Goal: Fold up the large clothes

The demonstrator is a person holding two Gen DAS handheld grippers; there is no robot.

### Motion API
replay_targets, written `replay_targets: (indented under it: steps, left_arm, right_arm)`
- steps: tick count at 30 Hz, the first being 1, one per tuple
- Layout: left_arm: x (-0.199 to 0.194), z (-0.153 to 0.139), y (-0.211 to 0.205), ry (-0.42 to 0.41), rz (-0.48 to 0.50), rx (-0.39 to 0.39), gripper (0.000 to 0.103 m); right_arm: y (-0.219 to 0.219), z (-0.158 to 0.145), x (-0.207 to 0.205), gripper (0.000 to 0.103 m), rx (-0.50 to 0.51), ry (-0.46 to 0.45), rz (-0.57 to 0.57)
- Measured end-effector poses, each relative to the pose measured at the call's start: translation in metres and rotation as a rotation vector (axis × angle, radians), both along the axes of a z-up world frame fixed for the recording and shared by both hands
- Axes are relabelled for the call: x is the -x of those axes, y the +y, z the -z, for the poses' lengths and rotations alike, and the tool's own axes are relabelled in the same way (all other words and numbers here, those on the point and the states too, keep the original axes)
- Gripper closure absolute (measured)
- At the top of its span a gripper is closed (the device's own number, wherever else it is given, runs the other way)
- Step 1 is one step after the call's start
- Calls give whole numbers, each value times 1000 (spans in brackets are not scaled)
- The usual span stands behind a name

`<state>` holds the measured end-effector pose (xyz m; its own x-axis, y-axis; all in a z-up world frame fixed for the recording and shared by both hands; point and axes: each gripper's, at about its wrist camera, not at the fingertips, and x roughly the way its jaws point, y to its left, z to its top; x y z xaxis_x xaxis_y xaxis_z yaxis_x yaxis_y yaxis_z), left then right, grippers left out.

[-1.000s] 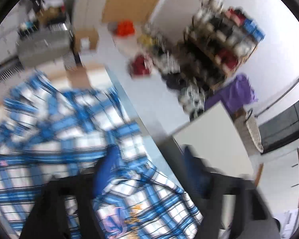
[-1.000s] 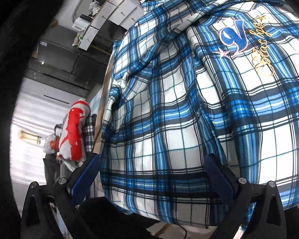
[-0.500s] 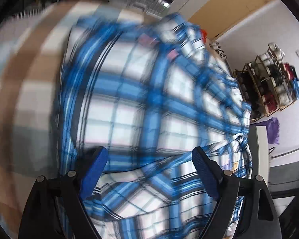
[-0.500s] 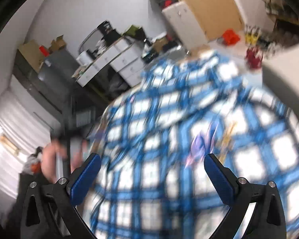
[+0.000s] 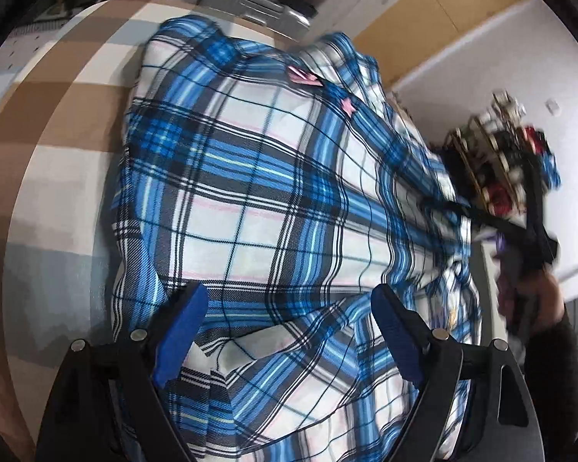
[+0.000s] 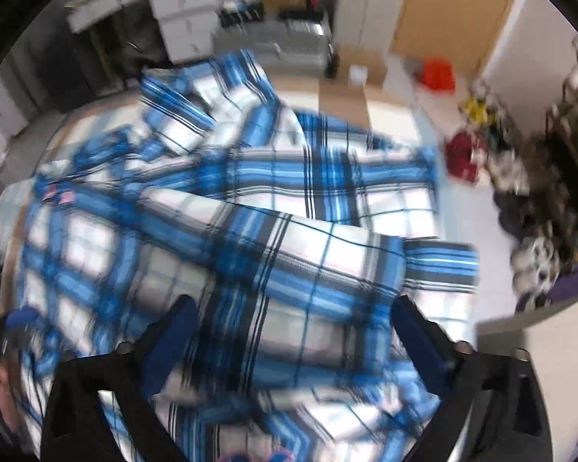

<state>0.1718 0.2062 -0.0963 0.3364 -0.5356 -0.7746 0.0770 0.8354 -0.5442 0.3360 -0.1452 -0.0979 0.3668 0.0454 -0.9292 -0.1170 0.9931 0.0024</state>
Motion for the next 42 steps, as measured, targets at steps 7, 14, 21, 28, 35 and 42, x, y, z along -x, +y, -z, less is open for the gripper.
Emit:
replay_targets:
  steps: [7, 14, 21, 28, 35, 42]
  left_arm:
    - [4, 3, 12, -2, -7, 14, 20]
    - [12, -4, 8, 24, -34, -30, 20]
    - [11, -7, 9, 65, -76, -31, 20]
    - [13, -72, -1, -5, -4, -134, 20]
    - [39, -151, 11, -170, -41, -323, 20]
    - [87, -202, 11, -370, -142, -368, 20]
  right_arm:
    - [-7, 39, -25, 4, 105, -6, 12]
    - [-40, 3, 1, 1, -44, -156, 50]
    - [-45, 26, 19, 0, 44, -40, -3]
    - [-66, -70, 73, 0, -179, -204, -54]
    - [-74, -156, 158, 0, -408, -294, -102]
    - [-72, -220, 227, 0, -529, -421, -122]
